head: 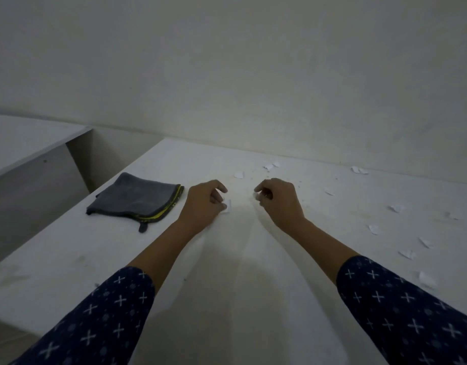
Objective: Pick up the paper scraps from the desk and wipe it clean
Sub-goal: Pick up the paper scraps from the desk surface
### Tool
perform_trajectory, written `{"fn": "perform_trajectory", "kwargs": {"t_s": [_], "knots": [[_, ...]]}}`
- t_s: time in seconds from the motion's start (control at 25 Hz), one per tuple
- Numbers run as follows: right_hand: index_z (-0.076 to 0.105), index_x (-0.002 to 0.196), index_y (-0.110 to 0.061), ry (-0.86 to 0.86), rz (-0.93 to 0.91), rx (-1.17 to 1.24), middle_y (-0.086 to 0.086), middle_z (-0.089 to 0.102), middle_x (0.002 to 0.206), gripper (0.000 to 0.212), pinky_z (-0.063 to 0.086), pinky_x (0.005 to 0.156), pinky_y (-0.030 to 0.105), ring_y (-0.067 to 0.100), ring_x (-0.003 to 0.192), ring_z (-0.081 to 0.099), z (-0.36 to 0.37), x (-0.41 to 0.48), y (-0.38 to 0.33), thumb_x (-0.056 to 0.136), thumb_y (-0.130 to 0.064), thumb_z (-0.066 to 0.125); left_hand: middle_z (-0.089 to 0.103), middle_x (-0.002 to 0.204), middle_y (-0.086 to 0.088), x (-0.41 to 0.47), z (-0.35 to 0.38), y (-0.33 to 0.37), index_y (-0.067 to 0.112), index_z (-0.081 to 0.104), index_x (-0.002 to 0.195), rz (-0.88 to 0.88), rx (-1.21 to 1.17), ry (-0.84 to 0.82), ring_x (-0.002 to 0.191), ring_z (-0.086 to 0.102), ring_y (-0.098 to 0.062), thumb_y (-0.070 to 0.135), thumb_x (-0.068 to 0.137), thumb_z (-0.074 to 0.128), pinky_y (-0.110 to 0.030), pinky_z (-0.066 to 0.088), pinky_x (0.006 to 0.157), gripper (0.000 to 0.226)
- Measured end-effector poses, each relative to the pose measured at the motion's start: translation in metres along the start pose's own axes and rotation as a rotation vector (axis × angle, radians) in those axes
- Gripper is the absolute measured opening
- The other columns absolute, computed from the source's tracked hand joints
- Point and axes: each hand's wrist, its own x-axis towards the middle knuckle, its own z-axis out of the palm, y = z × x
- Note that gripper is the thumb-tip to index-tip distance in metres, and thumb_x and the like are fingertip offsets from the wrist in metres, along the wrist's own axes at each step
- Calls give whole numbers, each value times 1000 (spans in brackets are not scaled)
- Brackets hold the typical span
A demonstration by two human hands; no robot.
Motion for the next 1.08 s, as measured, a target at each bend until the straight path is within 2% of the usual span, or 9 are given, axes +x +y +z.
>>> {"fn": "perform_trajectory", "kwargs": {"t_s": [0.08,0.2,0.28,0.36,0.52,0.68,0.8,0.96,1.08], "knots": [[68,74,-8,-10,-26,101,-1,63,68,6,52,64,26,17,63,63,2,-15,-31,79,-4,66,61,63,4,-16,-15,3,11,68,75,-5,11,70,58,55,-2,-2,70,72,-14,43,58,14],[69,69,-8,-75,-61,171,3,67,69,9,45,63,15,13,64,60,16,-43,-77,71,0,67,65,67,-2,-46,-45,3,8,72,76,-70,34,81,63,57,-6,4,73,74,-17,45,64,5],[71,70,-9,-159,-54,210,8,69,74,8,45,67,17,17,68,62,28,-62,-103,69,-1,69,66,67,-1,-68,-72,0,9,72,76,-76,50,77,63,58,-6,6,74,73,-13,45,63,4],[71,71,-9,-225,-71,265,9,68,79,7,51,71,23,18,70,64,37,-81,-127,70,-3,72,65,66,3,-93,-99,-6,10,71,73,-31,75,142,62,58,-3,5,75,72,-7,42,61,5],[73,78,-5,-267,-249,281,9,66,83,7,54,72,23,17,73,63,53,-110,-162,76,0,68,67,71,0,-147,-127,-26,7,69,74,54,133,313,64,60,-3,6,77,72,-7,46,63,4],[74,88,-4,-357,-361,173,8,69,91,14,54,78,28,19,81,64,66,-132,-170,81,-2,62,72,87,-10,-179,-135,-50,4,70,81,139,224,225,81,68,-19,-4,78,64,-25,55,72,10],[74,96,-7,-378,-351,124,7,72,99,25,53,86,31,19,89,65,66,-138,-164,83,1,54,72,95,-11,-190,-139,-53,5,71,83,171,270,111,90,68,-22,5,71,55,-28,52,81,21],[68,112,-11,-324,-259,93,7,68,114,36,44,98,30,21,108,60,57,-134,-158,87,3,45,69,112,-8,-185,-141,-48,10,73,98,110,357,85,109,61,-22,18,70,51,-32,40,99,36],[49,134,-10,-320,-286,-80,11,51,138,42,30,110,32,25,133,42,51,-118,-148,93,-4,40,62,126,-4,-161,-136,-42,17,65,115,103,414,41,121,53,-20,28,78,50,-29,31,104,42]]}}
